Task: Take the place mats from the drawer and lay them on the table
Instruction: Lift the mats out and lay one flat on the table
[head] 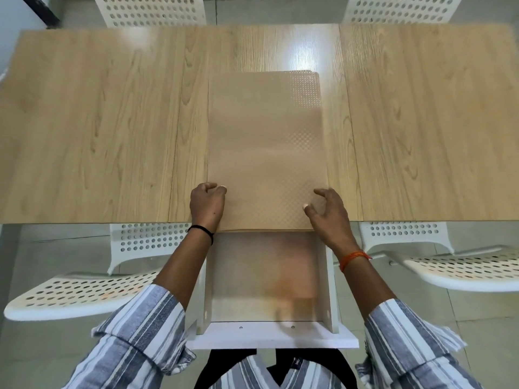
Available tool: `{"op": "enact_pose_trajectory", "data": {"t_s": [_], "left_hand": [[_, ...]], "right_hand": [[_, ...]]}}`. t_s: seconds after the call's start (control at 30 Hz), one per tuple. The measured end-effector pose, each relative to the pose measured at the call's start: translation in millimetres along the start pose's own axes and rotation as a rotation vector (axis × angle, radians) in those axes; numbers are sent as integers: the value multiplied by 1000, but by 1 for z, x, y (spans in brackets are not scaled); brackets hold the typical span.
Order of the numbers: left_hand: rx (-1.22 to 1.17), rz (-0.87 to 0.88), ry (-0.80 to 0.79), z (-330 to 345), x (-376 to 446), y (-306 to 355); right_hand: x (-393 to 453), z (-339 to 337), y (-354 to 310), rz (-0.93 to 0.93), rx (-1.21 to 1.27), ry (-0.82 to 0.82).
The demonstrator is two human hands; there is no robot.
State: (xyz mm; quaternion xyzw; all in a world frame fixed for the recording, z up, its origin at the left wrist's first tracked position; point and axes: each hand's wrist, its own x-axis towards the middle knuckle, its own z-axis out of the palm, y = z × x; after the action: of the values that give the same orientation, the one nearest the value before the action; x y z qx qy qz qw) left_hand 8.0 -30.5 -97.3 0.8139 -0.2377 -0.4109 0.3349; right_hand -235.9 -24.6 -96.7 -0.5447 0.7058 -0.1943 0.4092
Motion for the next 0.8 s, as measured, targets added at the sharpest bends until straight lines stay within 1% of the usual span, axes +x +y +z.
{"op": "enact_pose_trajectory", "data": {"t_s": [0.17,0.33,0.47,0.6,0.67,0.8], "left_hand": [[1,-5,-19,1,-4,2],[-5,-12,-4,5,-8,5],[-14,-5,38,2,-7,7],[1,33,107,-1,-6,9],[14,43,125,-4,-4,9],[-38,4,40,-10,5,5]], "right_hand": [[1,-3,-1,-29,-6,31],[0,-5,-1,-60,-14,47],[-4,-7,-3,-85,19,135],[-1,-10,-9,-20,130,207],[2,-13,-10,48,190,201],[7,-19,-7,100,182,154]]}}
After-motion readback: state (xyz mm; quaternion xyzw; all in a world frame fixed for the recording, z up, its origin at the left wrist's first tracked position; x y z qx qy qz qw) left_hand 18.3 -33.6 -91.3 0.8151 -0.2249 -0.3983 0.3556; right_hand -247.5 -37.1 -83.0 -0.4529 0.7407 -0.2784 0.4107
